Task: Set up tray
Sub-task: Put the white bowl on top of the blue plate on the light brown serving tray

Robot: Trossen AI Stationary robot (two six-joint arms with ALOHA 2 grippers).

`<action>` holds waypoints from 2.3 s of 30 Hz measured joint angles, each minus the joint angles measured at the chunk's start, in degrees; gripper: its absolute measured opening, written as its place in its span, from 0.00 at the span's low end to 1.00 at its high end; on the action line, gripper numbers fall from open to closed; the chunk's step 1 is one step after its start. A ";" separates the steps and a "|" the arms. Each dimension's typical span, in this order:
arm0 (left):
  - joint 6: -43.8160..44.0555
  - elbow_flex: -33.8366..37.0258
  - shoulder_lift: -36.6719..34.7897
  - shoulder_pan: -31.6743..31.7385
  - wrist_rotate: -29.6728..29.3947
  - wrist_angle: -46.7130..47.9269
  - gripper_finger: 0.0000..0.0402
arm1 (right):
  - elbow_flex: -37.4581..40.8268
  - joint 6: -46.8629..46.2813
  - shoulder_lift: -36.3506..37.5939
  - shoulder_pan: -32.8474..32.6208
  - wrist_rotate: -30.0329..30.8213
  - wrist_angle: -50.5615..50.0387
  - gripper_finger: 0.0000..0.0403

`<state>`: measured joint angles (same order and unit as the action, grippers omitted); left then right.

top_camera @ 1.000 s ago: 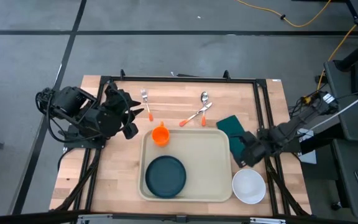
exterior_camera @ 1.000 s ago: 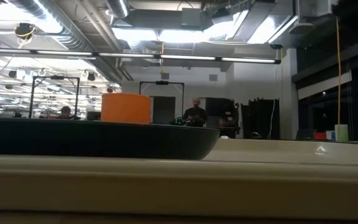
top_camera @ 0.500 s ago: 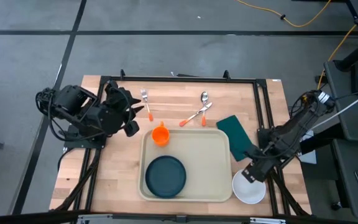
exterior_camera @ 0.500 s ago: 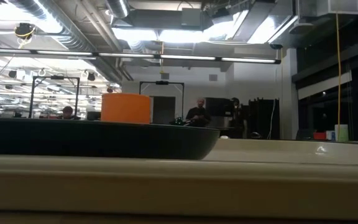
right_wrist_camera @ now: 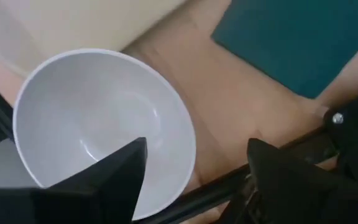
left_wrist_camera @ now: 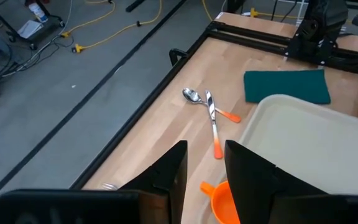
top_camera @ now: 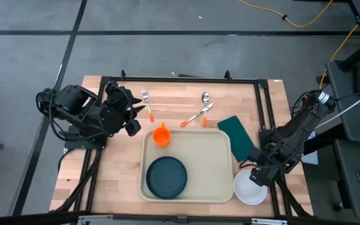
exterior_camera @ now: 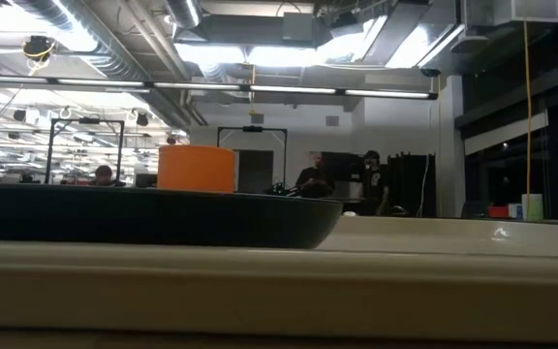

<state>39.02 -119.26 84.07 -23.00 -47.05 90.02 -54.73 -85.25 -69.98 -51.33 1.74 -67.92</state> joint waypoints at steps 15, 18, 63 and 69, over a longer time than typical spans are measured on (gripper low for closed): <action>1.98 0.00 0.02 -0.02 0.09 0.00 0.25 | 14.70 0.30 -0.17 0.02 -4.82 16.05 0.69; 2.24 0.00 0.02 -0.02 0.09 -0.01 0.25 | 15.86 0.36 -0.17 0.02 -4.88 20.04 0.67; -0.36 0.00 0.28 -0.02 -0.89 0.00 0.25 | -29.70 -0.79 3.06 2.85 6.78 -22.31 0.02; -0.36 0.04 1.16 -0.04 0.35 0.00 0.25 | -41.31 5.60 4.25 7.36 25.66 -22.04 0.02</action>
<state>38.66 -119.22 85.23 -23.05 -46.69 90.02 -96.04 -79.65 -65.73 -43.97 27.39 -89.96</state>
